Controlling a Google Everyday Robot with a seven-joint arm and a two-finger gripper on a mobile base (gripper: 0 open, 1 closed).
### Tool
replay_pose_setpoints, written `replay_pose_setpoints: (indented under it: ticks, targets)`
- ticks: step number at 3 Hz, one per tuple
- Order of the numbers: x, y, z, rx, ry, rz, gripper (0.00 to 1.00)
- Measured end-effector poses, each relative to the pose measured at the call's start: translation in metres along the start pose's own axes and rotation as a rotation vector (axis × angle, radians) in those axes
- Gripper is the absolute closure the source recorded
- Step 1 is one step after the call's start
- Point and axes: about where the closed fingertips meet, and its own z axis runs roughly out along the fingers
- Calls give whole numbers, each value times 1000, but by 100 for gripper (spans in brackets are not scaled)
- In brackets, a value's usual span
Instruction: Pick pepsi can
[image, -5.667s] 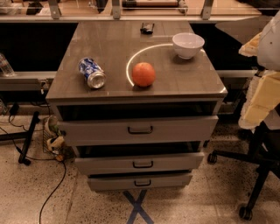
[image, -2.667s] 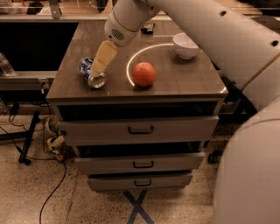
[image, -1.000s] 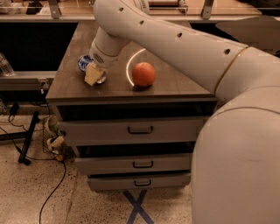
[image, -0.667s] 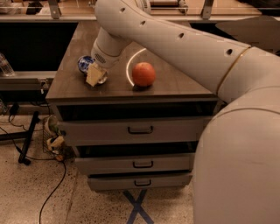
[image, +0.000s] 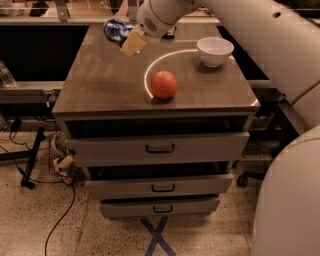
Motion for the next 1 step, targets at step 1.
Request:
replay_pose_setpoints:
  ticks: [1]
  targets:
    - [-3, -1, -1, 4, -4, -8, 100]
